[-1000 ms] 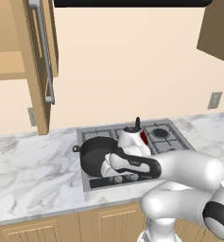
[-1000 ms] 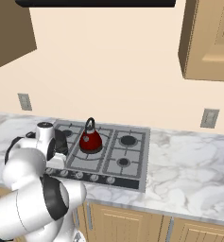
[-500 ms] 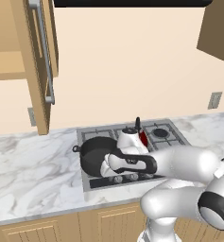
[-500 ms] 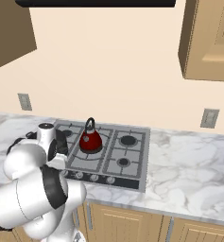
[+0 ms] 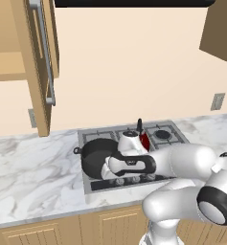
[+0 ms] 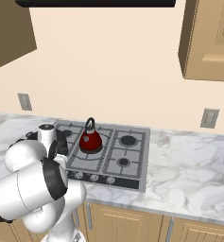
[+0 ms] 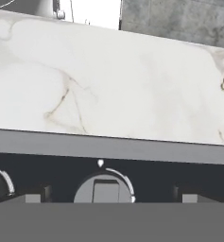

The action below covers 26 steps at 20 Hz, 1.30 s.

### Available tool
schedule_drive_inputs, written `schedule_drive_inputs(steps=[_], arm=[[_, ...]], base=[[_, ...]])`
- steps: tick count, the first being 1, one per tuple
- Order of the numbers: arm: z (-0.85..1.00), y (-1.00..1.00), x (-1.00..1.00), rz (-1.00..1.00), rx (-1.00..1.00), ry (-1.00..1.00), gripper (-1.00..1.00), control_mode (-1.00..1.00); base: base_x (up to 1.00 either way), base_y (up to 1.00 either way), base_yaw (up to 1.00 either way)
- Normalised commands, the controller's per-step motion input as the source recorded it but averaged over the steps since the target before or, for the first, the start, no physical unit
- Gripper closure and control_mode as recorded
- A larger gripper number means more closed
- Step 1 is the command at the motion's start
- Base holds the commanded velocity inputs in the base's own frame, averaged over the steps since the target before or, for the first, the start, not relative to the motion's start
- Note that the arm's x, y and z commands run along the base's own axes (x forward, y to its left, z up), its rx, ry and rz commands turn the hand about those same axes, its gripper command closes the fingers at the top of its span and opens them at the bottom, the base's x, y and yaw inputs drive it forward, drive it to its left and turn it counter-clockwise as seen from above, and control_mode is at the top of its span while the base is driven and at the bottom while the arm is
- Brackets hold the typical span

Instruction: Pick the kettle from the cabinet and place it on a stove burner. Then pick the pot from the counter and place it on another stove burner. Finally, turn both burners on.

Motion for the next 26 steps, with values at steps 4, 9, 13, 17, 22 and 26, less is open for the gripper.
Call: schedule_drive_inputs(steps=[4, 9, 13, 17, 22, 26], arm=[[-0.12, 0.0, 0.05, 0.0, 0.0, -0.04, -1.0, -1.0], [-0.11, 0.01, 0.0, 0.0, 0.0, -0.01, 1.0, -1.0], [-0.06, 0.01, -0.01, 0.0, 0.0, -0.01, 1.0, -1.0], [-0.02, 0.0, -0.09, 0.0, 0.0, 0.0, 1.0, -1.0], [0.0, -0.01, -0.16, -0.01, 0.0, 0.0, 1.0, -1.0], [-0.05, 0.0, 0.0, 0.02, 0.0, -0.01, 1.0, -1.0]], base=[[0.0, 0.0, 0.0], [0.0, 0.0, 0.0], [0.0, 0.0, 0.0], [0.0, 0.0, 0.0], [0.0, 0.0, 0.0], [0.0, 0.0, 0.0]])
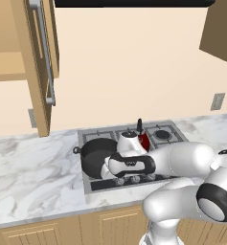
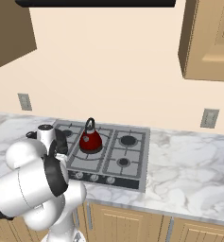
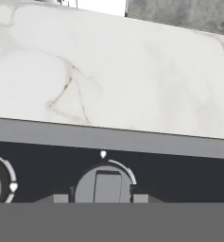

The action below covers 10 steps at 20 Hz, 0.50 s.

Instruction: Pick the kettle from the cabinet and place it on a stove burner. Then pick the pot from the counter and place it on another stove burner. Finally, turn both burners on.

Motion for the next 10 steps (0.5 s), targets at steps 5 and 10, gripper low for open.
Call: schedule_drive_inputs(steps=[5, 10], arm=[[-0.18, 0.0, -0.01, 0.08, 0.0, -0.05, 1.0, -1.0], [-0.22, 0.0, -0.05, 0.09, 0.0, -0.05, 1.0, -1.0]], base=[[0.0, 0.0, 0.0], [0.0, 0.0, 0.0]])
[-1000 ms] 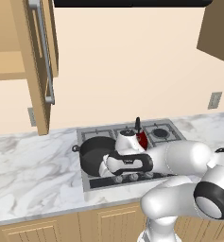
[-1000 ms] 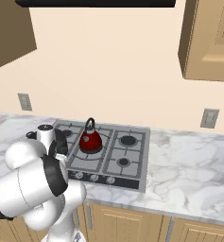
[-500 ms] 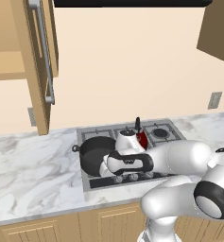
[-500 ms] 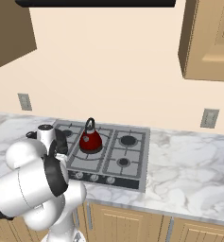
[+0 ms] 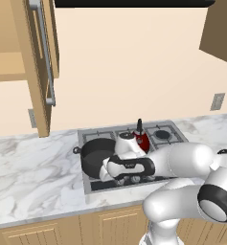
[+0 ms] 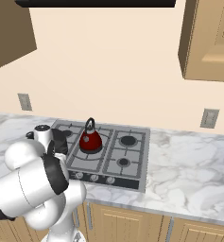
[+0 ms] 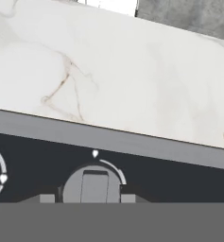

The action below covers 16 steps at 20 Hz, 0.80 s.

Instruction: Pick the kettle from the cabinet and place it on a stove burner. Then pick the pot from the counter and place it on another stove burner. Finally, turn both burners on.

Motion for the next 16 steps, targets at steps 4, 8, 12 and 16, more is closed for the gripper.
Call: schedule_drive_inputs(steps=[4, 8, 12, 16], arm=[[-0.22, 0.0, -0.06, 0.09, 0.0, -0.02, 1.0, -1.0], [-0.16, 0.0, -0.12, 0.1, 0.0, 0.0, 1.0, -1.0], [-0.25, 0.0, -0.2, 0.08, -0.04, 0.0, 1.0, -1.0], [-0.27, 0.0, -0.15, 0.12, -0.02, -0.04, 1.0, -1.0]], base=[[0.0, 0.0, 0.0], [0.0, 0.0, 0.0], [0.0, 0.0, 0.0], [0.0, 0.0, 0.0]])
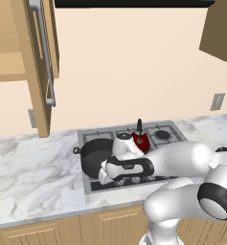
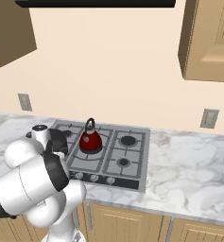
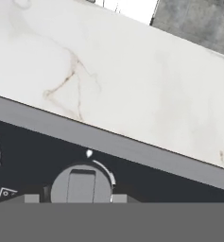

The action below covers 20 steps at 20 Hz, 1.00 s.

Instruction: Pick the kettle from the cabinet and place it on a stove burner. Then pick the pot from the counter and place it on another stove burner. Finally, turn both burners on.

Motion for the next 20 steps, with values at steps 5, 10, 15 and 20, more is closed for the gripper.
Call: schedule_drive_inputs(steps=[5, 10, 15, 20], arm=[[-0.24, 0.0, -0.12, 0.12, 0.0, -0.03, 1.0, -1.0], [-0.16, 0.0, -0.02, 0.12, 0.0, 0.0, 1.0, -1.0], [-0.17, -0.03, 0.0, 0.11, 0.0, 0.01, 1.0, -1.0], [-0.23, -0.09, 0.0, 0.13, 0.0, -0.04, 1.0, -1.0]], base=[[0.0, 0.0, 0.0], [0.0, 0.0, 0.0], [0.0, 0.0, 0.0], [0.0, 0.0, 0.0]])
